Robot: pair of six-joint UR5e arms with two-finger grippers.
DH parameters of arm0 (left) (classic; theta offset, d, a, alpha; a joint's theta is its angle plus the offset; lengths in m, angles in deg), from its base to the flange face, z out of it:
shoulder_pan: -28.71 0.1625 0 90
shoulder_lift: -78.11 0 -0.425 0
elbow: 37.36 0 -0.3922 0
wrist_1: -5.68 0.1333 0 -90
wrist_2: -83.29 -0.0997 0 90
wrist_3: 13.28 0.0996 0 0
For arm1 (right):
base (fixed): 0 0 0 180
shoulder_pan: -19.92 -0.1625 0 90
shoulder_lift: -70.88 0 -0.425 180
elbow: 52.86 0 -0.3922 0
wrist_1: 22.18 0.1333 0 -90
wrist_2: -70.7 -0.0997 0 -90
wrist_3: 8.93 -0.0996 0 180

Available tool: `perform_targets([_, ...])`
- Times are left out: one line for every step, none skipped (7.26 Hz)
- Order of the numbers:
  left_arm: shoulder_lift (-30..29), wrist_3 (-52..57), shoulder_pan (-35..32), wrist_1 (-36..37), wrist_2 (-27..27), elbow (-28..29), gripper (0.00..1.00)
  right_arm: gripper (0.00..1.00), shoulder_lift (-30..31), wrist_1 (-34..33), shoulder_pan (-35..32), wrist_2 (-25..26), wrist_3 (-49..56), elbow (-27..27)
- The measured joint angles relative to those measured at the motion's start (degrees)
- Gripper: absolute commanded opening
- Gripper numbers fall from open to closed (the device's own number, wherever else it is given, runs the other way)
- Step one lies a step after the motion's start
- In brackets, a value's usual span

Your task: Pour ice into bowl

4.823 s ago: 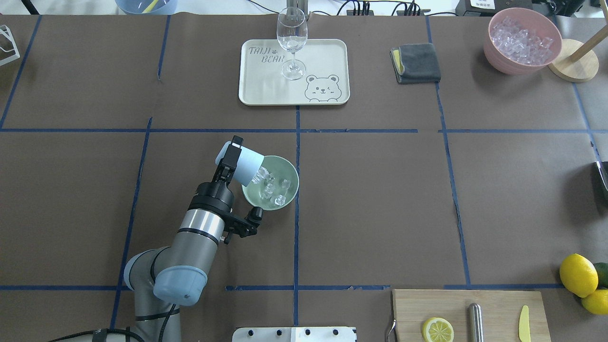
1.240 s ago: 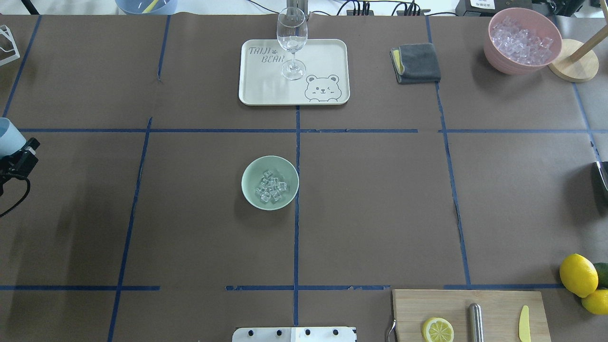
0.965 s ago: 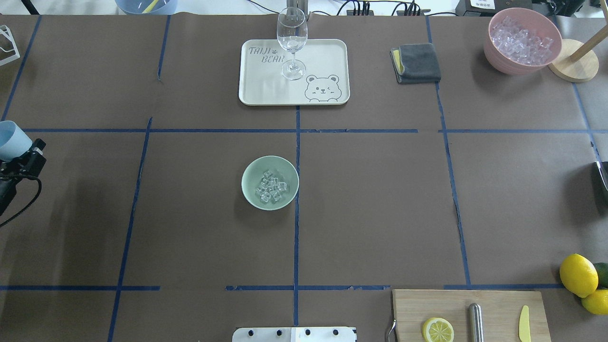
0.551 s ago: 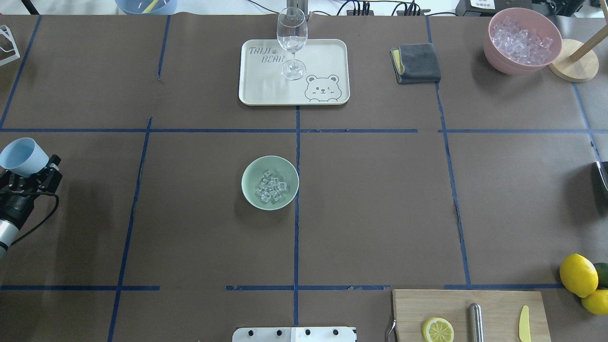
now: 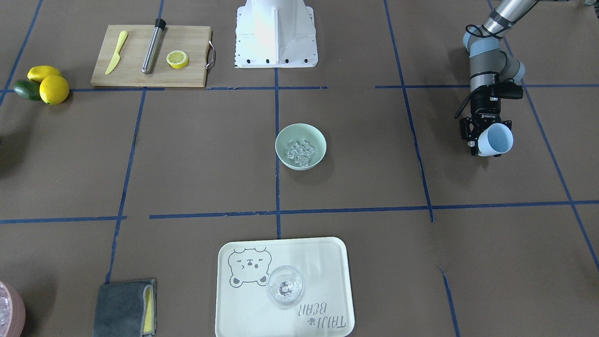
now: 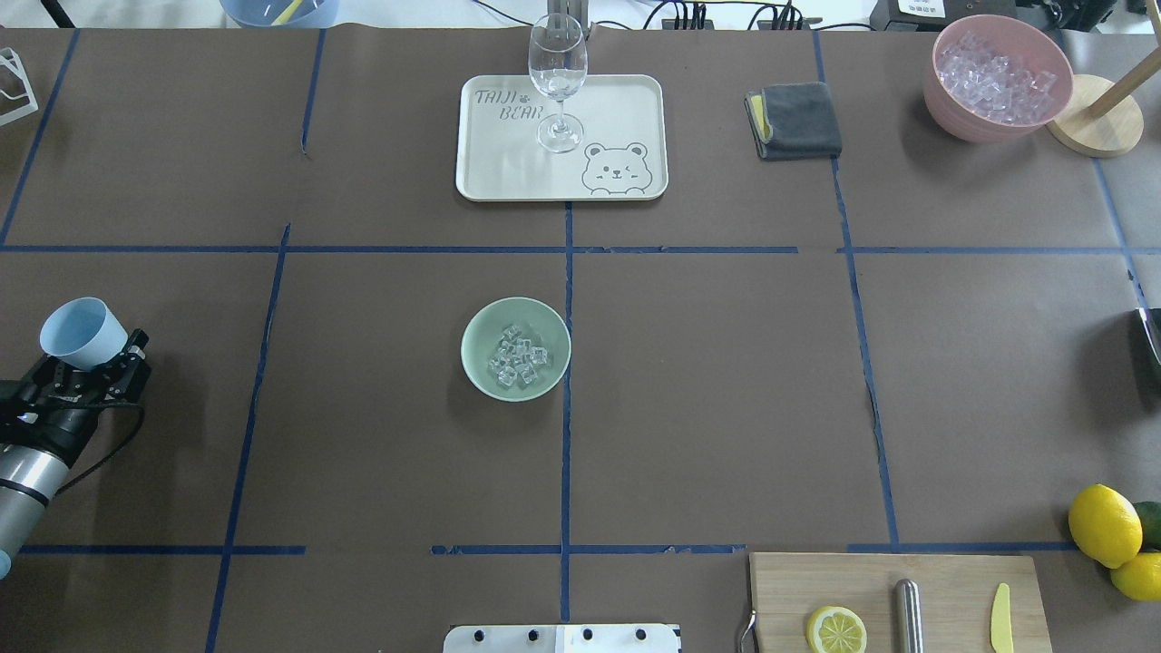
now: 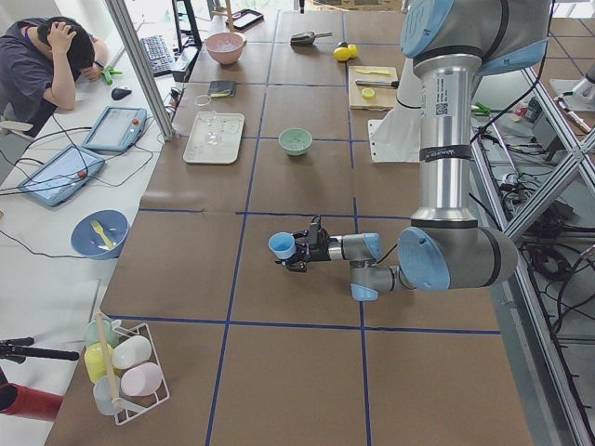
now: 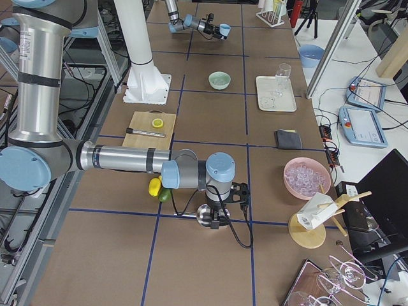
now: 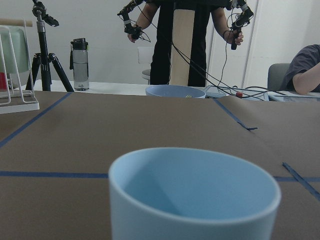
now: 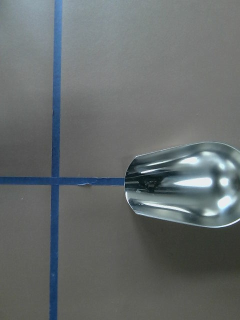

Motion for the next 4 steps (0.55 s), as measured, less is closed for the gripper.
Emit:
perform_targets([0.11, 0.00, 0.16, -0.02, -0.06, 0.34, 0.09, 1.00, 0.02, 0.00, 0.00, 0.00, 0.00, -0.03])
perform_targets([0.19, 0.00, 0.24, -0.01, -0.08, 0.54, 0.24, 1.00, 0.05, -0.02, 0.00, 0.00, 0.00, -0.06])
perform_targets([0.20, 0.00, 0.28, 0.01, -0.09, 0.61, 0.56, 1.00, 0.06, 0.00, 0.00, 0.00, 0.00, -0.08])
perform_targets([0.20, 0.00, 0.30, -0.01, -0.09, 0.62, 0.93, 1.00, 0.03, 0.01, -0.07, 0.00, 0.00, -0.09])
